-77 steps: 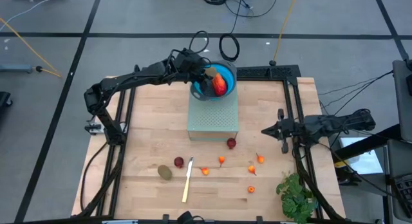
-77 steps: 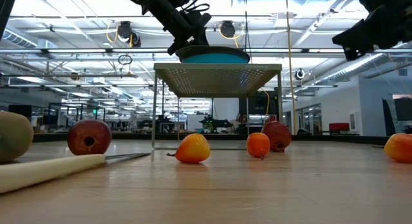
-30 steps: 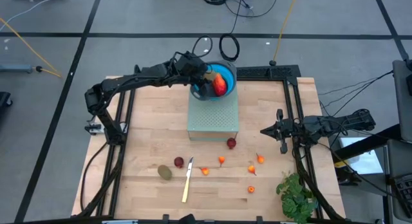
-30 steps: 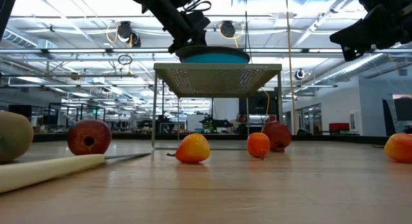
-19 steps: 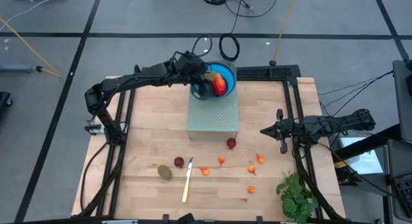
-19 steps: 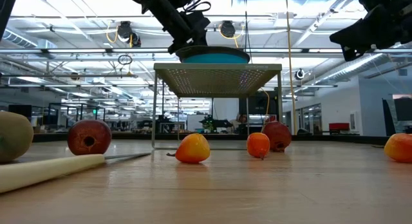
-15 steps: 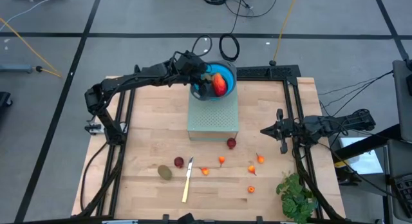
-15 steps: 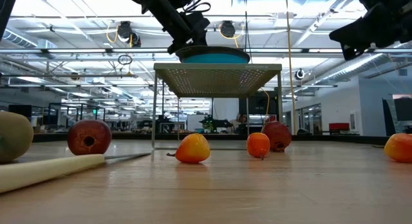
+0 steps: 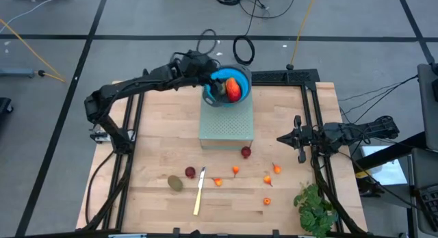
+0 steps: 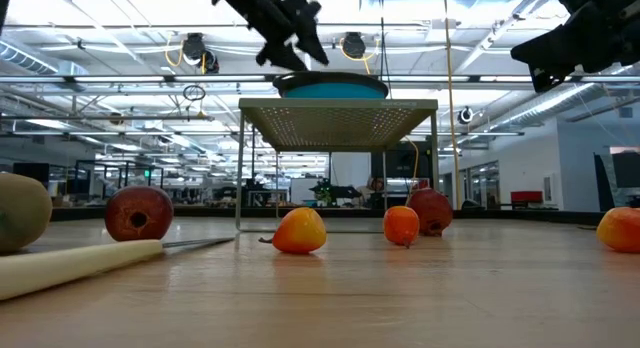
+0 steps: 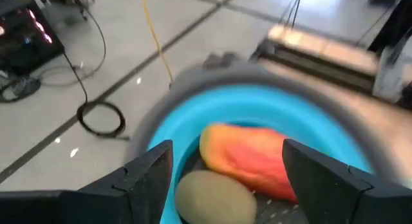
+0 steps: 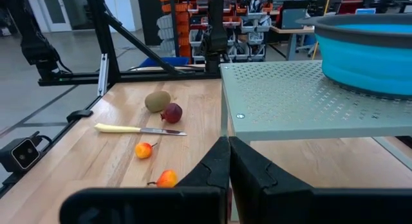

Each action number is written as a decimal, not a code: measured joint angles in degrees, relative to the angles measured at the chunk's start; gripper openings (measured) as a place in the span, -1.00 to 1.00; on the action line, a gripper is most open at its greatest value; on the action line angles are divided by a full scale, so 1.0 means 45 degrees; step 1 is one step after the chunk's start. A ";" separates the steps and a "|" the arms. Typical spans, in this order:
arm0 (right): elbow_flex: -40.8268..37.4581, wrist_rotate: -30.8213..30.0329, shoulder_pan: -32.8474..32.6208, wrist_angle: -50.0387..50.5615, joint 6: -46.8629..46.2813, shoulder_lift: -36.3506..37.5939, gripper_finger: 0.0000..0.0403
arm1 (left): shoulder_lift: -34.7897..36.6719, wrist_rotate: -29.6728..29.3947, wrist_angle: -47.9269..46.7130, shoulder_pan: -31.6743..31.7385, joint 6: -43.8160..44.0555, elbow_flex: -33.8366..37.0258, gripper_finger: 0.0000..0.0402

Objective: Pick & Place Fruit
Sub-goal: Put the kiwi into the blue strainer bowl on the shelf

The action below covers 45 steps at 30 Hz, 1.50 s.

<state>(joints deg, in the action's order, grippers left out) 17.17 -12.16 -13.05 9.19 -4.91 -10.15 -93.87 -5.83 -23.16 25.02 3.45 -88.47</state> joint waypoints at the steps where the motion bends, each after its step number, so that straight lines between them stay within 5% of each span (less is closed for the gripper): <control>1: 0.0000 0.0005 0.0004 0.0008 0.0000 0.0000 -1.00 | 0.0210 0.0000 -0.0047 -0.0076 0.0143 -0.0005 0.38; 11: 0.0000 0.0005 -0.0001 0.0209 0.0374 0.0000 -1.00 | 0.2257 -0.0066 -0.1710 -0.1835 0.1763 -0.0005 0.10; 18: 0.0000 0.0049 -0.0001 0.0204 0.0379 0.0000 -1.00 | 0.2950 -0.0017 -0.3041 -0.3322 0.4728 -0.0010 -0.06; 30: 0.0000 0.0053 -0.0001 0.0207 0.0375 0.0000 -1.00 | 0.2853 0.3059 -0.5713 -0.6054 1.0123 -0.0005 -0.12; 45: 0.0000 0.0058 -0.0001 0.0209 0.0379 0.0000 -1.00 | 0.2853 0.2045 -0.9884 -0.9021 1.7361 -0.0005 -0.16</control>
<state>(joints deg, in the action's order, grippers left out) 17.17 -11.90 -13.06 10.13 -3.20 -10.15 -81.03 3.38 -67.64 -15.58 81.57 -88.49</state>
